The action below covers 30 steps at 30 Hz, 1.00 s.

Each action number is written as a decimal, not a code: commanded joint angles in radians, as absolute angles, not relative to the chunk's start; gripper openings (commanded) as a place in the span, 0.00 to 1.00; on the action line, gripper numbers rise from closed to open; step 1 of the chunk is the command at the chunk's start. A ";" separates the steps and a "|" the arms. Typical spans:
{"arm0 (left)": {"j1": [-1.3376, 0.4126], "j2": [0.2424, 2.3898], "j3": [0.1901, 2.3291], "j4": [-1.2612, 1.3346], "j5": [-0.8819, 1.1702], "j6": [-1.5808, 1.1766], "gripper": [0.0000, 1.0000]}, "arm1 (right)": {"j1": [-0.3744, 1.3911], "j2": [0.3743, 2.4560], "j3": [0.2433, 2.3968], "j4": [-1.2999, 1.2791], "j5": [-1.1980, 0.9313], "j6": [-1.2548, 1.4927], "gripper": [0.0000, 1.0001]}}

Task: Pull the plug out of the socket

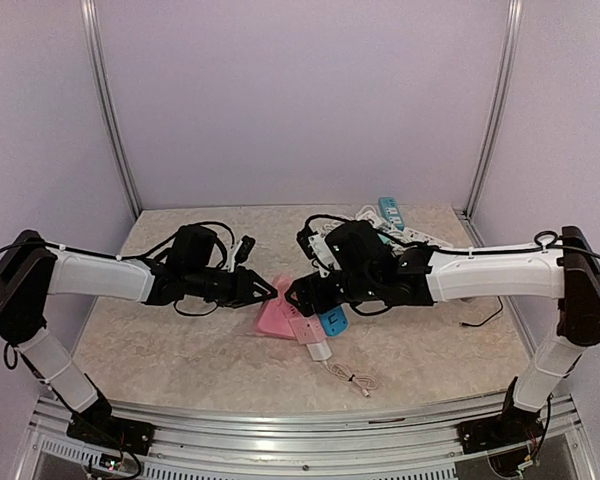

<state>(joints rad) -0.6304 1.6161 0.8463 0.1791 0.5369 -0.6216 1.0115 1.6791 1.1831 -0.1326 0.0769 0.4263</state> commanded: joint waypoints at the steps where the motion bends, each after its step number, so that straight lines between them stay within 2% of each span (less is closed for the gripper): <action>1: -0.646 1.565 0.896 0.197 0.542 -0.604 0.12 | 1.011 1.712 1.208 -0.118 0.063 0.458 0.74; 17: -0.649 1.486 0.941 0.034 0.585 -0.520 0.12 | 1.017 1.768 1.234 -0.062 0.066 0.491 0.59; 22: -0.648 1.499 1.023 -0.137 0.570 -0.478 0.12 | 1.018 1.755 1.227 -0.037 0.044 0.506 0.52; 28: -0.647 1.516 1.060 -0.196 0.518 -0.430 0.12 | 1.019 1.744 1.208 -0.011 0.039 0.525 0.50; 30: -0.647 1.514 1.052 -0.173 0.521 -0.414 0.12 | 1.019 1.743 1.200 -0.005 0.040 0.533 0.55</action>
